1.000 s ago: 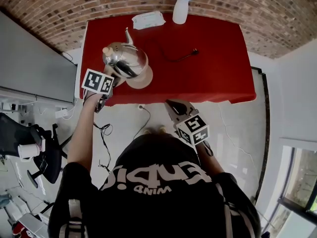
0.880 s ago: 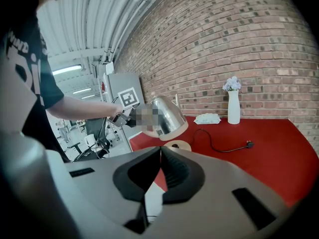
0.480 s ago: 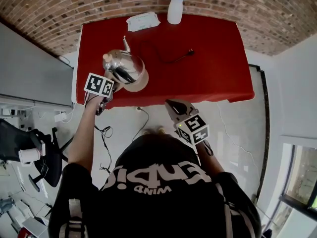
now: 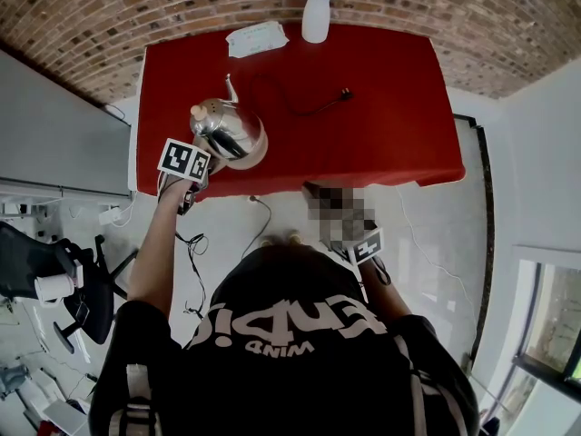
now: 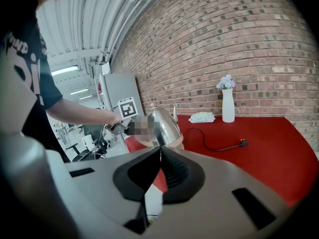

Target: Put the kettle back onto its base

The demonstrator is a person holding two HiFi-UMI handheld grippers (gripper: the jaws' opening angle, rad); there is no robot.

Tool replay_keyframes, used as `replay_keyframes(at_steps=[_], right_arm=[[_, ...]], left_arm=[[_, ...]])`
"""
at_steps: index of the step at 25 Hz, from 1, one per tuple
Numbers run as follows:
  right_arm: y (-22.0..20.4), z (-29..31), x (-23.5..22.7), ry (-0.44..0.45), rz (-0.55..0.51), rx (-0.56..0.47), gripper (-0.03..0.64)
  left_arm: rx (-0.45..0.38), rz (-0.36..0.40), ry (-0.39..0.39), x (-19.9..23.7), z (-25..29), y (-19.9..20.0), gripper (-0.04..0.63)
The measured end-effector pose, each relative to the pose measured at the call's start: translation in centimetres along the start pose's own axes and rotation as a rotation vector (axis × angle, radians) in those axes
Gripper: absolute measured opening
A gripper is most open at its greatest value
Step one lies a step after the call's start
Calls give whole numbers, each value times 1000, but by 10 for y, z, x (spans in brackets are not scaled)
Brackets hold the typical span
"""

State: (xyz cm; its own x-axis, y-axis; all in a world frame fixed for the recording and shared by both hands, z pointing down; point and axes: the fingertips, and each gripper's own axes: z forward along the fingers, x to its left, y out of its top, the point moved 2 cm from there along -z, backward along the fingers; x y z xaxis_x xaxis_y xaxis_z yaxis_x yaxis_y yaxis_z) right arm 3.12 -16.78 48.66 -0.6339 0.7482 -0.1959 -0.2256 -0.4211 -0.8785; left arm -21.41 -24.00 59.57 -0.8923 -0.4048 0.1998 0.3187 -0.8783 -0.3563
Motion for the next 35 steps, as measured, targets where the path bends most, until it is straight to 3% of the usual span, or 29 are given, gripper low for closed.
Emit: replay_keyframes(at_steps=[17, 35], right_arm=[[-1, -2, -4, -3, 3, -5, 23], [-6, -2, 3, -9, 4, -2, 23]], left_arm=[[62, 96, 82, 1, 4, -2, 58], [92, 180, 110, -3, 5, -4, 58]])
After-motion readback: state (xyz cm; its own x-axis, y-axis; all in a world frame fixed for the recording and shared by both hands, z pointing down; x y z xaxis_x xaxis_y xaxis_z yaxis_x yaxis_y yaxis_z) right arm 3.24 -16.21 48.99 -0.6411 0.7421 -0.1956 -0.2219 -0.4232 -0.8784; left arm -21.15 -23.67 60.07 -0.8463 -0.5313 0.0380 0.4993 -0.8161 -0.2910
